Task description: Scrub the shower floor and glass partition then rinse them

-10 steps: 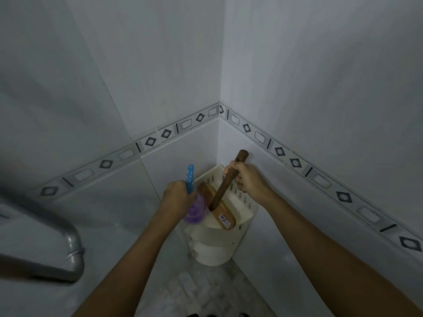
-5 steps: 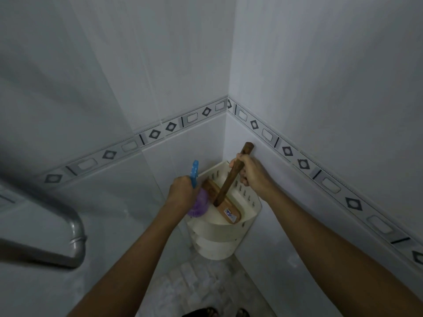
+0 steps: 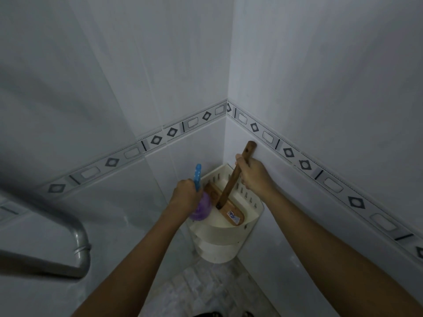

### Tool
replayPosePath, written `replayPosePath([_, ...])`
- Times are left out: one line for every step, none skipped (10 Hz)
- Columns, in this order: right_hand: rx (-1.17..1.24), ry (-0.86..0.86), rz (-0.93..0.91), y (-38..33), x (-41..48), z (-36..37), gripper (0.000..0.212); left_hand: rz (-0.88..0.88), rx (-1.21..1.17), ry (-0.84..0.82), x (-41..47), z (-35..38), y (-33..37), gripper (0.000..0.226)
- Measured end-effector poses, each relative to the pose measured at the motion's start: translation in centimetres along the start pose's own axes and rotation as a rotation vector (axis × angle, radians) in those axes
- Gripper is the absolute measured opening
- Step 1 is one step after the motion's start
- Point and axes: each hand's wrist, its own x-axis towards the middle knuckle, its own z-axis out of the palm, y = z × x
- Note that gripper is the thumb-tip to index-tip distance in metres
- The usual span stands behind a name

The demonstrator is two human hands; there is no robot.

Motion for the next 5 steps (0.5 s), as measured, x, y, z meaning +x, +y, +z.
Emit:
replayPosePath([-0.024,0.022,-0.016,-0.1,-0.3,0.0,0.043,-0.004,0.047,-0.04,-0.1,-0.4,0.1,0.035])
replayPosePath([-0.027,0.029,-0.017,-0.1,-0.8,0.2,0.037,-0.003,0.075,-0.064,0.1,-0.3,-0.1,0.035])
replayPosePath([-0.053,0.053,-0.008,-0.8,-2.0,0.1,0.038,0.01,0.046,-0.054,0.0,-0.4,-0.2,0.041])
replayPosePath([-0.092,0.104,-0.014,-1.0,-3.3,-0.1,0.037,0.174,0.095,0.106,-0.2,-0.8,0.1,0.063])
replayPosePath([-0.034,0.142,-0.003,-1.0,-4.2,-1.1,0.036,0.434,0.103,0.266,-0.9,-2.2,1.6,0.074])
